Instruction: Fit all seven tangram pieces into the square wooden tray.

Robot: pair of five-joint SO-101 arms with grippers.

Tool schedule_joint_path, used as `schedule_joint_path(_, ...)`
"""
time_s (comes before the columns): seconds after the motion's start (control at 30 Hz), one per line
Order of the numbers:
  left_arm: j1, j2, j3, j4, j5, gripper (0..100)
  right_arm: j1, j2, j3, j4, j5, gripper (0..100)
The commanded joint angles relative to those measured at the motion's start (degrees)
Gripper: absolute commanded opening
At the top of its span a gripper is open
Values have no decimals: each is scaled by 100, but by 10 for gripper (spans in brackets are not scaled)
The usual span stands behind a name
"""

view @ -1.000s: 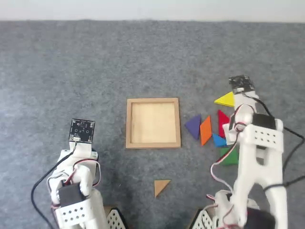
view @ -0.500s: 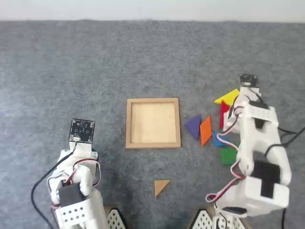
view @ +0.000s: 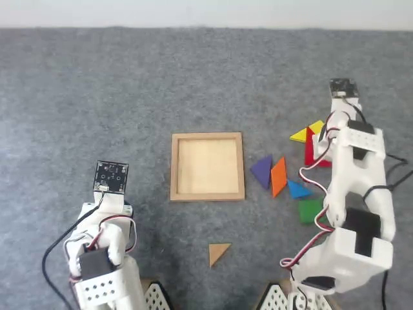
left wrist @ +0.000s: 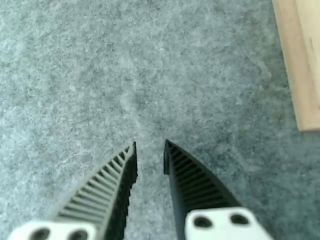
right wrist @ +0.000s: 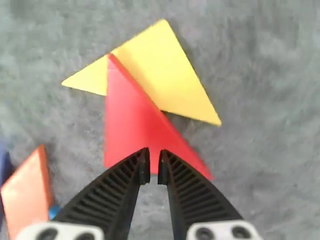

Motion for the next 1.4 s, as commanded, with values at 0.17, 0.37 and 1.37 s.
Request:
schedule_joint_path(0.17, 0, -70, -48, 35, 35, 87, -286, -787, -1319, 2290, -229, 58)
schedule_joint_path(0.37, 0, -70, -48, 35, 35, 87, -602, -1226, -1609, 3319, -1468, 58)
schedule_joint_path(1.37, 0, -70, -48, 35, 35, 87, -1279, 2422, -3754, 2527, -457, 54)
